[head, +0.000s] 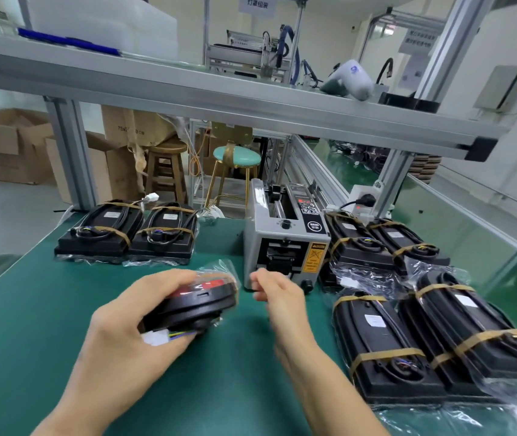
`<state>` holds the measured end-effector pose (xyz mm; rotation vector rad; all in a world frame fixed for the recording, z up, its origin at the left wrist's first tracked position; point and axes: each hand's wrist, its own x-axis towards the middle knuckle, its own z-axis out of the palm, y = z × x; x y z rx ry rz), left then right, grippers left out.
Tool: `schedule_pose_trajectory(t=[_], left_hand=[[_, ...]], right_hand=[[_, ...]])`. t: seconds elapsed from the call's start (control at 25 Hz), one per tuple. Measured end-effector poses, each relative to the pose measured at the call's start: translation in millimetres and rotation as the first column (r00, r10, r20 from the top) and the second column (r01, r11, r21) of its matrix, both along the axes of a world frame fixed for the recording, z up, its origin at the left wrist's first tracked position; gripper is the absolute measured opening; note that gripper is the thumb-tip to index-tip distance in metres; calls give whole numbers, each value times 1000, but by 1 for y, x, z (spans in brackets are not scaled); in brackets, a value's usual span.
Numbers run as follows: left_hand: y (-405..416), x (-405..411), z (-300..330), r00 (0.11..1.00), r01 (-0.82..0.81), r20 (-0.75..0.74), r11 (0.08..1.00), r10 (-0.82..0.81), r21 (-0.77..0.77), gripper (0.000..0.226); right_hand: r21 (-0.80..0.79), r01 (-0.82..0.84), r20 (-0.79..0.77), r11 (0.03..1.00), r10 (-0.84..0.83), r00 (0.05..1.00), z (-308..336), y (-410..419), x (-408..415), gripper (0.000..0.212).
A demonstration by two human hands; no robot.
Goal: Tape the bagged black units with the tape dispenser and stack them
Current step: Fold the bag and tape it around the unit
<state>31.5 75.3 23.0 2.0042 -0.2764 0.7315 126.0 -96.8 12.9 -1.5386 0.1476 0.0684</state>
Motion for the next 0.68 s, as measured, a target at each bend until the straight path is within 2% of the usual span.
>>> schedule_pose_trajectory(t=[0.08,0.16,0.32,0.52,0.68], left_hand=[[2,4,-5,996,-88,-14,996,87,-34,74],[1,5,-10,993,-119,-5,992,119,-42,79],[-12,7,-10,989,-144,23,989,145,-22,66],[-19,8,-12,983,-169,63,985,170,-24,67],[-19,7,-15,980,-186,69,982,186,-8,73]], right_hand=[[-29,217,46,976,-215,975,-9,-16,12,20],[-12,310,68,951,-308,949,-12,-27,26,21],[-45,374,52,926,-372,927,-12,-25,49,27],[-40,398,48,917,-396,917,-8,-20,60,18],[-47,425,-21,904,-426,905,-4,-17,66,13]])
